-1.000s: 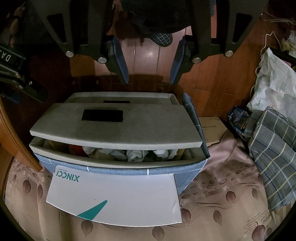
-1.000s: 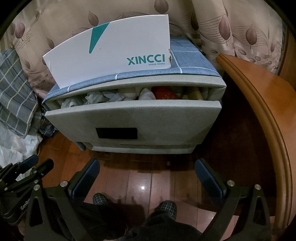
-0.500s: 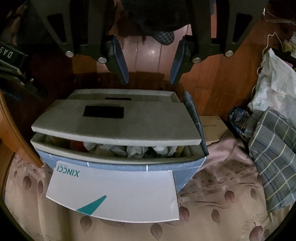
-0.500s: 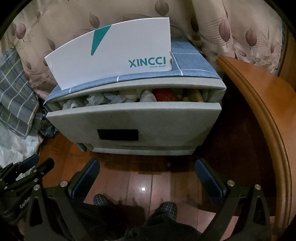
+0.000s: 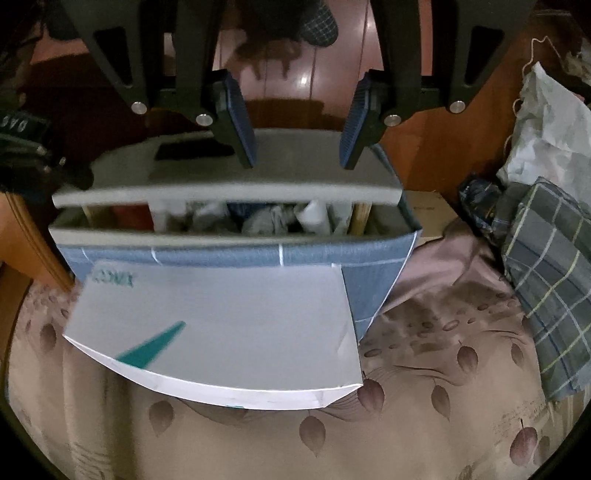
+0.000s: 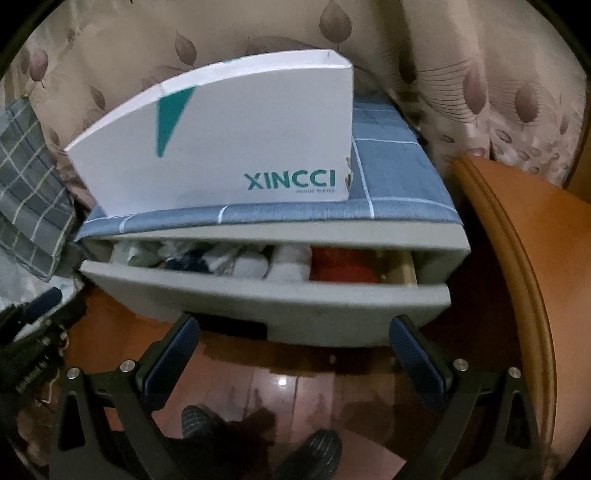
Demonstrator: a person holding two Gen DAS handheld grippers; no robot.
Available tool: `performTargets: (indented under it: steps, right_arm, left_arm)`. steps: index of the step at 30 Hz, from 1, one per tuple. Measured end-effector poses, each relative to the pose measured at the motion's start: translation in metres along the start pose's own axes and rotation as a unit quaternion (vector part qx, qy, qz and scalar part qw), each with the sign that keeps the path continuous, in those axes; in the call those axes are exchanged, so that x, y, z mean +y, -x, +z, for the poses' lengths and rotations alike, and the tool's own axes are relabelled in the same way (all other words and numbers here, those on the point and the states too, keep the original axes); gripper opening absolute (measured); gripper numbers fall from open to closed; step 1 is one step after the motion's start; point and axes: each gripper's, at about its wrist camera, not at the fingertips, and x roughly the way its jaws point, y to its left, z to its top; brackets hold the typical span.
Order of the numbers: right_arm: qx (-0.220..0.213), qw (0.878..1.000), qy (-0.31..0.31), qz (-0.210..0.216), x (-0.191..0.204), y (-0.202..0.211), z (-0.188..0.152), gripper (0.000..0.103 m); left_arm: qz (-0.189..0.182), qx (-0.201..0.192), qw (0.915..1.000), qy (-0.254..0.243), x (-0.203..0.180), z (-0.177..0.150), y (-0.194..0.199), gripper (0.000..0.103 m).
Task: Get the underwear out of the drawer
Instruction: 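Move both grippers over the open drawer of rolled underwear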
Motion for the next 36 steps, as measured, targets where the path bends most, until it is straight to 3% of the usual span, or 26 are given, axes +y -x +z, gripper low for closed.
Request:
performTargets:
  steps: [9, 18, 22, 25, 36]
  right_arm:
    - [0.016, 1.000, 0.005, -0.012, -0.006, -0.048, 0.026, 0.102]
    - [0.027, 1.000, 0.006, -0.014, -0.004, -0.079, 0.032, 0.102]
    - [0.033, 0.999, -0.008, -0.005, -0.007, -0.087, 0.033, 0.102]
    - [0.033, 0.999, -0.011, -0.005, -0.012, -0.088, 0.032, 0.102]
    - [0.066, 0.998, -0.017, -0.002, -0.015, -0.081, 0.016, 0.102]
  left_arm:
    - [0.009, 0.016, 0.9996, -0.020, -0.003, 0.036, -0.059, 0.048]
    - [0.011, 0.040, 0.9989, -0.024, -0.012, 0.044, -0.105, 0.048]
    - [0.003, 0.039, 0.9990, -0.020, -0.013, 0.046, -0.112, 0.048]
    - [-0.008, 0.057, 0.9983, -0.002, -0.009, 0.048, -0.118, 0.056]
    - [-0.018, 0.081, 0.9965, -0.005, -0.005, 0.034, -0.110, 0.057]
